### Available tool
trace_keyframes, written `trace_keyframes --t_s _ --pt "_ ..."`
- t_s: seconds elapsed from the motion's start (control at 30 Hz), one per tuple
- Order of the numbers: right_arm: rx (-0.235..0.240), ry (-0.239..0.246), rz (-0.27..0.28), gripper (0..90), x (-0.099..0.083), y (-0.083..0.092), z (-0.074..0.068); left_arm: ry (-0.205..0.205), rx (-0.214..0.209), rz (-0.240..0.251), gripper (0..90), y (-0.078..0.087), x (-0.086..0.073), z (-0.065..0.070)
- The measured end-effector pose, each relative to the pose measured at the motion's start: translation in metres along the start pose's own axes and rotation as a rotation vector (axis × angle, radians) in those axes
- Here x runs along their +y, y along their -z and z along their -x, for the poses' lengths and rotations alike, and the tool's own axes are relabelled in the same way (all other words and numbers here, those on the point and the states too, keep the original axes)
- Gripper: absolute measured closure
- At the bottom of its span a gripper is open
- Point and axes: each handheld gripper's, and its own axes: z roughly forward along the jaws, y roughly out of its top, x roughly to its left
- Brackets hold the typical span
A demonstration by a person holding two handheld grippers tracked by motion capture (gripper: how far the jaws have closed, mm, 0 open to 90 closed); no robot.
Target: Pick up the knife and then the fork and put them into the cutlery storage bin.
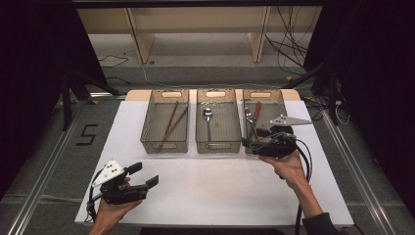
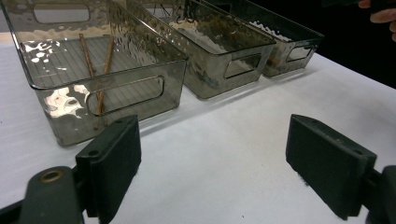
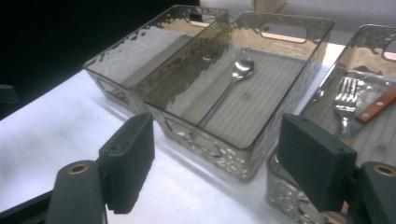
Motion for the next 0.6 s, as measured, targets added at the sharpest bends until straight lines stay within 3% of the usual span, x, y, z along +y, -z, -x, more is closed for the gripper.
trace_keyframes --t_s 0.6 --pt "0.040 0.020 0.083 23.8 -0.033 0.021 -0.013 -0.003 -0.012 -0.012 17.0 -0.001 -0.001 0.001"
